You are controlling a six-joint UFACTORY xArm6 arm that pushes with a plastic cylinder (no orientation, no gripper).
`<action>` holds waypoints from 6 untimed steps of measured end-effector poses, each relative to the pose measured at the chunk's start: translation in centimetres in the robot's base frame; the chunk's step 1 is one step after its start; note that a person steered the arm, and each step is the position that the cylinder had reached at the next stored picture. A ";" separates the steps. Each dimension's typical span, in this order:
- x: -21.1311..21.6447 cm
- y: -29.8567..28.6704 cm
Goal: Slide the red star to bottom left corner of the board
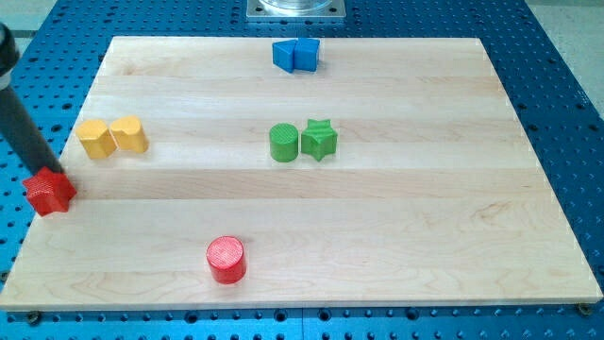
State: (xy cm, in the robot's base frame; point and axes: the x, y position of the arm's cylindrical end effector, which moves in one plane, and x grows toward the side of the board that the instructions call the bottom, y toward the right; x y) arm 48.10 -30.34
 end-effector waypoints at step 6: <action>6.3 8.9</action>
